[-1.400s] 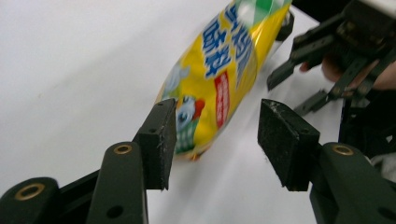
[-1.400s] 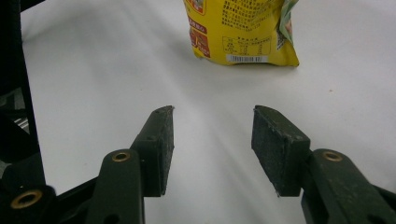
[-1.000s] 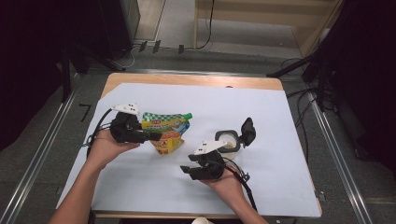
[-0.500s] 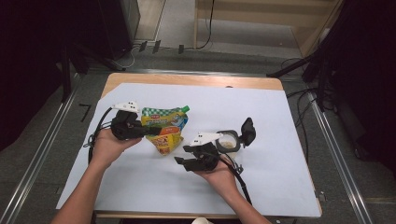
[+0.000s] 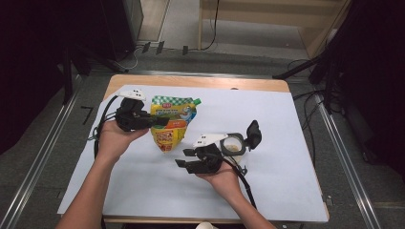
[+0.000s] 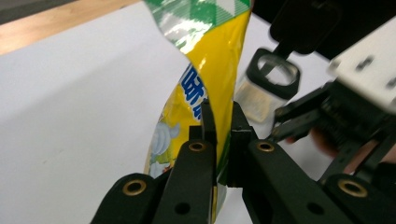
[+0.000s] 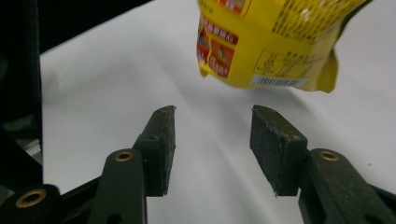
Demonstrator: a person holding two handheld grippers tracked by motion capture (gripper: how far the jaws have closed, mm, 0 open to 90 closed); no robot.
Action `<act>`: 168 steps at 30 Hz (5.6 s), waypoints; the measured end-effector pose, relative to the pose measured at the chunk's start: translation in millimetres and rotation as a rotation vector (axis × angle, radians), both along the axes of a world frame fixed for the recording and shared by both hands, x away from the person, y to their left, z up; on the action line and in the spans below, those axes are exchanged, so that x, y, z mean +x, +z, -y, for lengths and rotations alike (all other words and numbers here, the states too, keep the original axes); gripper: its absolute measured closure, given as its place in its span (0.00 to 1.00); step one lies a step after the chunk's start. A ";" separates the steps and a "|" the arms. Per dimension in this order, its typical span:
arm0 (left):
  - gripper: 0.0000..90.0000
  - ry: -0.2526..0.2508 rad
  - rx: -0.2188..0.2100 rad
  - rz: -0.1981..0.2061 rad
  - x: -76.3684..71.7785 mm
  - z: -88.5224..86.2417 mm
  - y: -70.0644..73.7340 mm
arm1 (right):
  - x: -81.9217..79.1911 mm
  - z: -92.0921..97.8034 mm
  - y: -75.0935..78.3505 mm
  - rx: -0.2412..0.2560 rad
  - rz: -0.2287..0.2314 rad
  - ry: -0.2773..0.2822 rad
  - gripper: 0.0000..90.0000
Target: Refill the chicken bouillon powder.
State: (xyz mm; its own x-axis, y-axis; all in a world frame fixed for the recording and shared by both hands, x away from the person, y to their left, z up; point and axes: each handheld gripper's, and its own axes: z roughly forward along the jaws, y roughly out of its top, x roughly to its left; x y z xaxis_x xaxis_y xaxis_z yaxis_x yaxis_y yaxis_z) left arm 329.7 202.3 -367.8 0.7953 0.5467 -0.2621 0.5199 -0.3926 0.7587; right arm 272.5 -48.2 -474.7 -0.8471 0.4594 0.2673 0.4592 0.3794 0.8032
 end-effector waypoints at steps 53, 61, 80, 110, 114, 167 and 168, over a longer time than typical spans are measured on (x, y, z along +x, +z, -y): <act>1.00 -0.130 -0.164 -0.107 -46.6 19.9 31.1 | -18.2 -8.0 -40.3 0.048 0.091 -0.168 0.83; 1.00 -0.125 -0.214 -0.117 -49.6 12.9 36.6 | -21.9 -6.8 -44.0 0.039 0.106 -0.192 0.81; 1.00 -0.132 -0.248 -0.124 -51.7 25.7 32.7 | -35.1 -13.1 -41.3 0.067 0.156 -0.232 0.80; 0.87 -0.055 -0.014 0.000 -48.9 55.5 6.0 | -57.0 -26.2 -16.9 0.039 0.256 -0.136 0.67; 0.86 -0.047 -0.015 -0.028 -47.6 58.0 2.4 | -59.5 -26.6 -16.0 0.037 0.238 -0.121 0.66; 0.82 -0.093 0.089 -0.247 -5.7 123.2 3.4 | -55.1 -9.8 8.9 0.100 0.092 -0.067 0.61; 0.84 -0.092 0.089 -0.247 -5.1 124.9 4.4 | -54.9 -8.9 10.0 0.102 0.096 -0.071 0.61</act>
State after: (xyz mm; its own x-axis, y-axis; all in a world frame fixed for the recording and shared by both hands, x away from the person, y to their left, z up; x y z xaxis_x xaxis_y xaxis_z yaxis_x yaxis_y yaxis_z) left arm 324.6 77.4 -363.4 0.7604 0.5049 -0.4085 0.6442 -0.5064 0.5733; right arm 217.6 -39.2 -464.7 -0.8375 0.4932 0.2354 0.4014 0.2630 0.8773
